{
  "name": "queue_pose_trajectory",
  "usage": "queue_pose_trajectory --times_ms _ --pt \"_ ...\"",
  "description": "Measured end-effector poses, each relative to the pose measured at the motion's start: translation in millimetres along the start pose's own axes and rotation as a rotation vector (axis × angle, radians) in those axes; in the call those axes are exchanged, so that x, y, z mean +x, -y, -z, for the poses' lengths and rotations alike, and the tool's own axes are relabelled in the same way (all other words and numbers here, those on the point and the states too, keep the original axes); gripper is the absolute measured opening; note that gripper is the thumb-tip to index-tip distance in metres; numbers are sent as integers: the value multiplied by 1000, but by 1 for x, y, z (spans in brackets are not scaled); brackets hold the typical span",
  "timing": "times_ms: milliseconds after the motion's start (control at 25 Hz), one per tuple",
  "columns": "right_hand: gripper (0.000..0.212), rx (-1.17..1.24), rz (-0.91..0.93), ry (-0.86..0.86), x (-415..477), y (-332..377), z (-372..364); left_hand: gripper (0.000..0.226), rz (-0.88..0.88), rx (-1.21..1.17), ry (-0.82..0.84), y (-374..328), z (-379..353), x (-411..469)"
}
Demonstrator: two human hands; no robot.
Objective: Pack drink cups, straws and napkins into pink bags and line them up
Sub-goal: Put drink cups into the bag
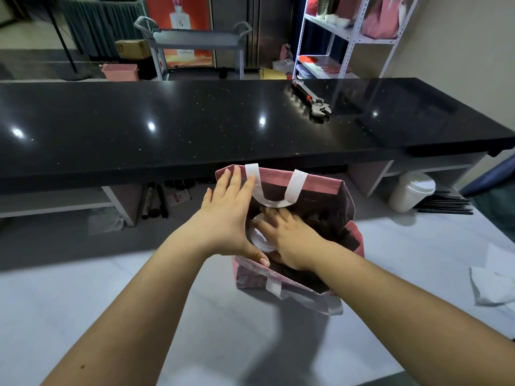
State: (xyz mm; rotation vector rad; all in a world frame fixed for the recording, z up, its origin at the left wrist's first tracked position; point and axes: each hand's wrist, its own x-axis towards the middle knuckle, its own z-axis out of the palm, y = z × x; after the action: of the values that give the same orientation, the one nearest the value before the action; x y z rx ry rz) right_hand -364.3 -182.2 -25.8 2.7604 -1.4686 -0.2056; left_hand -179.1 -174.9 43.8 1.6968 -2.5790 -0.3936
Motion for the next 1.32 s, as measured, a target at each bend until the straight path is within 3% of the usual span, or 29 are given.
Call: queue_pose_trajectory --times_ms 160,320,440,600,640,760,880,1040,1320 --pt "68 118 28 151 -1 -3 -9 151 1 7 -17 -2 -3 -2" --pt "61 217 -6 188 -5 -2 -17 149 21 -3 -28 -3 -6 -1" --pt "63 163 -27 253 0 -5 -5 145 25 -15 -38 -5 -4 1" --pt "88 225 -78 323 4 -25 55 109 73 -5 -135 -8 11 9" --pt "86 295 -98 306 -2 -33 73 97 93 22 -170 -12 18 14" --pt "50 449 -167 214 -32 -60 120 59 102 71 -308 -35 42 31" --pt "31 524 -264 -31 -69 -88 144 46 52 -26 -375 -76 53 50" --pt "31 487 -432 -258 -114 -136 137 42 -59 -13 -349 -153 36 76" --pt "33 362 -551 -277 -172 -235 65 34 -9 2 -358 -259 -21 123"
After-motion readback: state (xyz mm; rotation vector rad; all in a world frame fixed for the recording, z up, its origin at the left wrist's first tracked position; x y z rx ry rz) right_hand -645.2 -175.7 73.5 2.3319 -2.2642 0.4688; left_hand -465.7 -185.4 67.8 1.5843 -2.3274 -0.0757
